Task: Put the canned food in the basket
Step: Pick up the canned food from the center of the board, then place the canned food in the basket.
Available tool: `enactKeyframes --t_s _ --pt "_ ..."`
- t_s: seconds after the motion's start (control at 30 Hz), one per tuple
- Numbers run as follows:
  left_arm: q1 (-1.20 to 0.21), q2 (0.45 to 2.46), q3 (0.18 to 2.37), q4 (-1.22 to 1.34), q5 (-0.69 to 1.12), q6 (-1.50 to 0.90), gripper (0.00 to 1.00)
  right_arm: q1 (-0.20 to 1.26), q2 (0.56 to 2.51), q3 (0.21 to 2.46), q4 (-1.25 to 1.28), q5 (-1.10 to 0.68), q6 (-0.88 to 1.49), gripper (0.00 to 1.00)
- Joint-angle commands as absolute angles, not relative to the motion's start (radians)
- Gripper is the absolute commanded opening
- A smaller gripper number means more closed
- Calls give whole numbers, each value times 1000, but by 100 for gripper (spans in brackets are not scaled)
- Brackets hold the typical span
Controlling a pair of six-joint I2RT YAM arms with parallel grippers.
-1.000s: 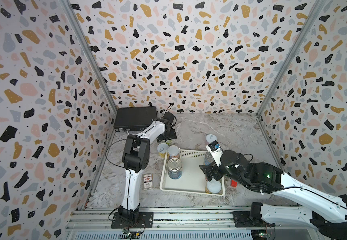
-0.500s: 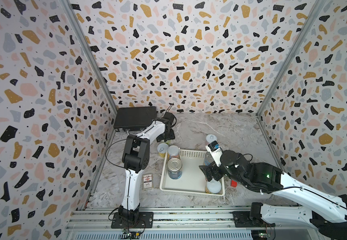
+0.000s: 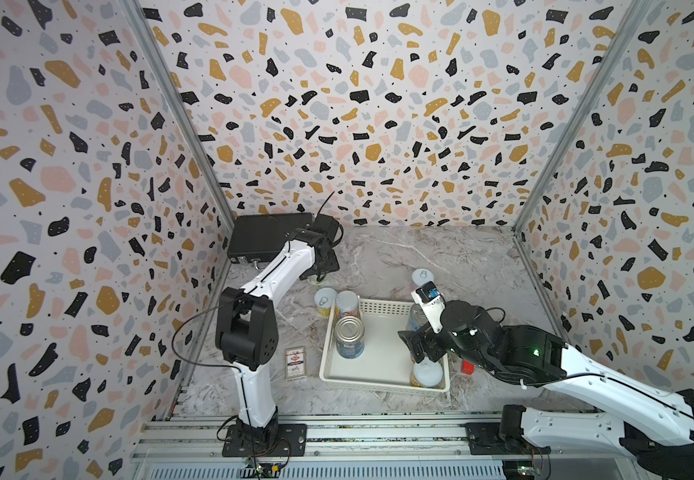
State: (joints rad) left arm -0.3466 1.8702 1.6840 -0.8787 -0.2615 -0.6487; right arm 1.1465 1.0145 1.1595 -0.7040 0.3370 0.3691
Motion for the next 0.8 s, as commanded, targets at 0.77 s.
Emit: enactKeyframes --t_s 0.77 --pt "-386 1286 1396 -1011 -104 -691 42 1144 996 1169 -710 393 361 100"
